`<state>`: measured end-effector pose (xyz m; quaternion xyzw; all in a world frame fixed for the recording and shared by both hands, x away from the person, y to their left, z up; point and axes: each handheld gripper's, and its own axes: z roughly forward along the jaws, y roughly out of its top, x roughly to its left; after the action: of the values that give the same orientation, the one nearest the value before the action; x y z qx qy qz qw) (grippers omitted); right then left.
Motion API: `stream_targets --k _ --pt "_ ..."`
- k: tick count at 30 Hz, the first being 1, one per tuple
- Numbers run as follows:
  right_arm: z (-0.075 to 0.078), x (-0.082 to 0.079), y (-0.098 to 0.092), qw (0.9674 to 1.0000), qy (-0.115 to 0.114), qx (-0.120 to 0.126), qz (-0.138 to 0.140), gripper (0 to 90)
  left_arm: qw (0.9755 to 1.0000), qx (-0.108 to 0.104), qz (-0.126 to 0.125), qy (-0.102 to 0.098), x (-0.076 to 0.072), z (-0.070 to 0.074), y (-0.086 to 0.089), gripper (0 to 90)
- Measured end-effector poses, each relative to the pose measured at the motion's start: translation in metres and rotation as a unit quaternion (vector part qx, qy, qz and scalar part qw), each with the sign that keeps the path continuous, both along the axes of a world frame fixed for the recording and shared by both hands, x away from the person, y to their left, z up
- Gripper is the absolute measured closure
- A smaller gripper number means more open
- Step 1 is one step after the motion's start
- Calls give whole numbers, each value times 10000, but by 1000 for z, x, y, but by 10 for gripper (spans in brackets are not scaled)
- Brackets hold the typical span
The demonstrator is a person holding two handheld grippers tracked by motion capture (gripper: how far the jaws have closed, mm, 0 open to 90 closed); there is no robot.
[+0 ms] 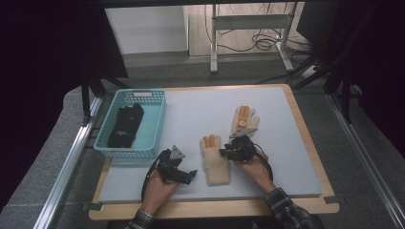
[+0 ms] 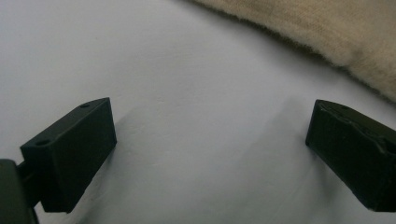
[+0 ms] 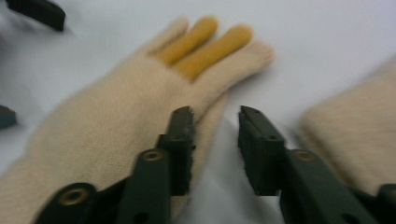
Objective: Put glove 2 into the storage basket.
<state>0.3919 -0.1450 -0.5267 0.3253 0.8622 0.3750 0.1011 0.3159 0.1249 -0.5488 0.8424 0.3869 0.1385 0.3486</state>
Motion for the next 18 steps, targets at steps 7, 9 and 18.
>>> stream_targets --k 7,9,18 --pt "18 -20 -6 9995 -300 6 26 865 10000 12 -11 -10 0 0 0 19" --pt "22 -23 -14 9993 -325 154 -56 831 10000 10 -10 -8 0 0 0 19" --pt "28 -7 -45 9975 -482 269 -439 622 10000 2 -2 1 0 0 0 19"
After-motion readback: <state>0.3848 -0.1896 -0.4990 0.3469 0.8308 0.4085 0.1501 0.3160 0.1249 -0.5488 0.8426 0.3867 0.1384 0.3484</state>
